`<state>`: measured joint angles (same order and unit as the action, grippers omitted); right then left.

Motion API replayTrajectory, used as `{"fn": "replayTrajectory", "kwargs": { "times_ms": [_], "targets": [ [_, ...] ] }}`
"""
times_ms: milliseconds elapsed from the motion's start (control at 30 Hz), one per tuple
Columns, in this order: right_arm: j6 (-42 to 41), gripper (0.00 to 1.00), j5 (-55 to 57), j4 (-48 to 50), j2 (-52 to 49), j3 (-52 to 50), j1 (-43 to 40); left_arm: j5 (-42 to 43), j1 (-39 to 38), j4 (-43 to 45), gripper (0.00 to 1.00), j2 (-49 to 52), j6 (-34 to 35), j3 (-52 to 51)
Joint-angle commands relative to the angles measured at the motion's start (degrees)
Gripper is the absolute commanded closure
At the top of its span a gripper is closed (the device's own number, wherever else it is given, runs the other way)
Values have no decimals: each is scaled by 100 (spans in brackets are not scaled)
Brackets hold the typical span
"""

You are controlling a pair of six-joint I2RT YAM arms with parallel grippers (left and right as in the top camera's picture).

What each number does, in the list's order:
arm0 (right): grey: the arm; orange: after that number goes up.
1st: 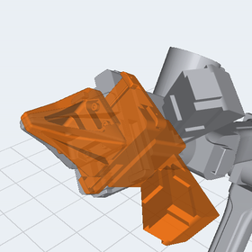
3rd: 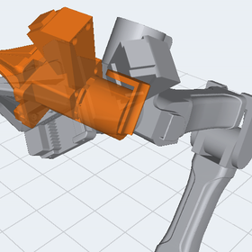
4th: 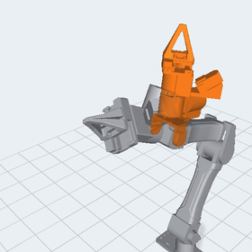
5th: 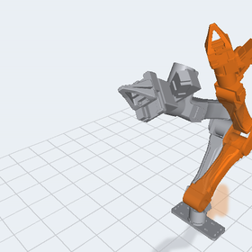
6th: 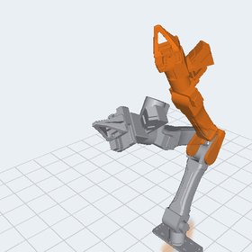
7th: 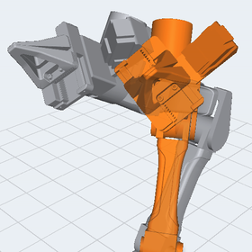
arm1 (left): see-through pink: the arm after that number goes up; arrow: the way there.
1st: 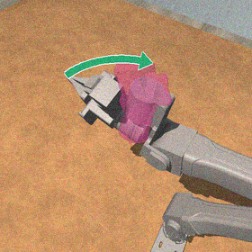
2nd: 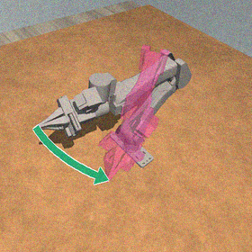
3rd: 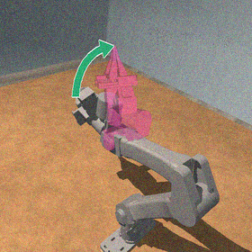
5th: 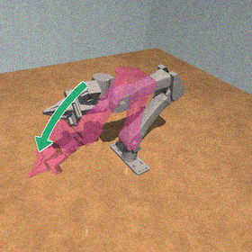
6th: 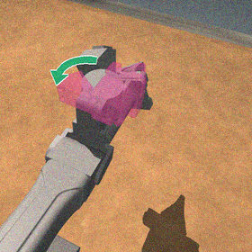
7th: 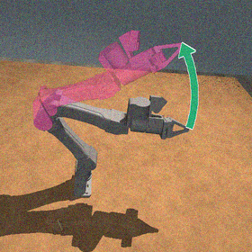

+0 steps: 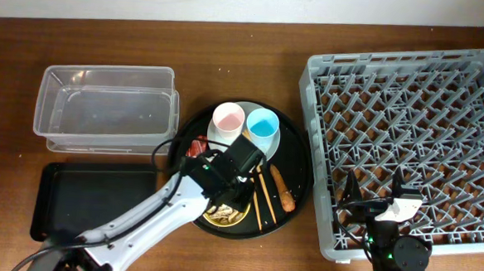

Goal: Sort waste into correct bins and load items into the dishwasher rack
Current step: 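Reach the left gripper to the yellow bowl and grasp its rim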

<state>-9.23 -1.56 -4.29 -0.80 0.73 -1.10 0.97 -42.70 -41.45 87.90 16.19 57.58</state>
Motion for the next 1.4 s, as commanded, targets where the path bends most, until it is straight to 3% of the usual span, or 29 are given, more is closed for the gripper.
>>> {"fn": "replayTrajectory", "kwargs": {
  "times_ms": [0, 233, 567, 700, 867, 933, 1033, 1267, 1367],
  "targets": [
    [-22, 2, -13, -2, 44, -42, -48, -81, -249, 201, 71, 28, -308, -13],
    [-22, 2, -13, -2, 44, -42, -48, -103, -566, 221, 64, 28, -433, -28],
    [-22, 2, -13, -2, 44, -42, -48, -59, -568, 330, 63, 31, -435, -417],
    [-22, 2, -13, -2, 44, -42, -48, 367, -568, 424, 63, 199, -957, -437],
    [-22, 2, -13, -2, 44, -42, -48, 365, -568, 437, 64, 505, -1008, -435],
    [-22, 2, -13, -4, 44, -42, -48, 352, -568, 437, 72, 505, -1005, -435],
    [-22, 2, -13, -2, 44, -42, -48, 341, -568, 450, 75, 505, -1008, -435],
    [-22, 2, -13, -2, 44, -42, -48, 223, -568, 439, 99, 505, -1008, -433],
    [-22, 2, -13, -2, 44, -42, -48, 223, -562, 431, 99, 492, -1005, -407]
  ]
}}
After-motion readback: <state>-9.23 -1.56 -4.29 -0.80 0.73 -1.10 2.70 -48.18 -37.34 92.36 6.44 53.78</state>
